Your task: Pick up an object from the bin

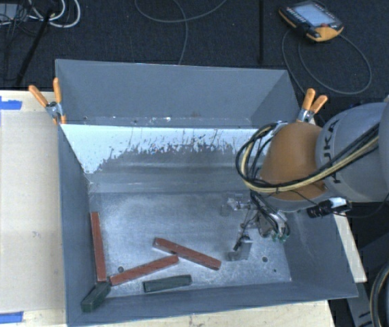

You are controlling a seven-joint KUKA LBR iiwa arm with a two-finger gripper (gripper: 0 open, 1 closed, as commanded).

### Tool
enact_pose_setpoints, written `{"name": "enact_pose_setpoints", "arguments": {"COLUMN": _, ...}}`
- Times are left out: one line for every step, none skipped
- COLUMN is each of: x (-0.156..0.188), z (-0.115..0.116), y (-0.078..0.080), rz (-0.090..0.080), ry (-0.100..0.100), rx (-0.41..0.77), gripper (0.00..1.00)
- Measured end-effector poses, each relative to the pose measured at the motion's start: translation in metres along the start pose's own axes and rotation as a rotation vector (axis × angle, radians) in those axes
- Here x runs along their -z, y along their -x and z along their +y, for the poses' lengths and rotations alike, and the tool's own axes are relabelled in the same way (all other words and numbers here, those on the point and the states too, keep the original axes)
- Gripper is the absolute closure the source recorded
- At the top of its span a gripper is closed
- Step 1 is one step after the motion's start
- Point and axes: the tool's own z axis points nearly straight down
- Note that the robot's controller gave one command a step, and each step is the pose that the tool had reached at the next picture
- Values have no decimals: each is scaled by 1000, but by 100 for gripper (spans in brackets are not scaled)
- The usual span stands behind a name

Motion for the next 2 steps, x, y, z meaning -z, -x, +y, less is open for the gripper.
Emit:
{"name": "enact_pose_setpoints", "arguments": {"x": 13, "z": -3, "y": -22, "rz": 2, "ry": -10, "rx": 18, "gripper": 0}}
{"name": "enact_pose_setpoints", "arguments": {"x": 24, "z": 29, "y": -28, "rz": 0, "ry": -4, "rx": -115, "gripper": 0}}
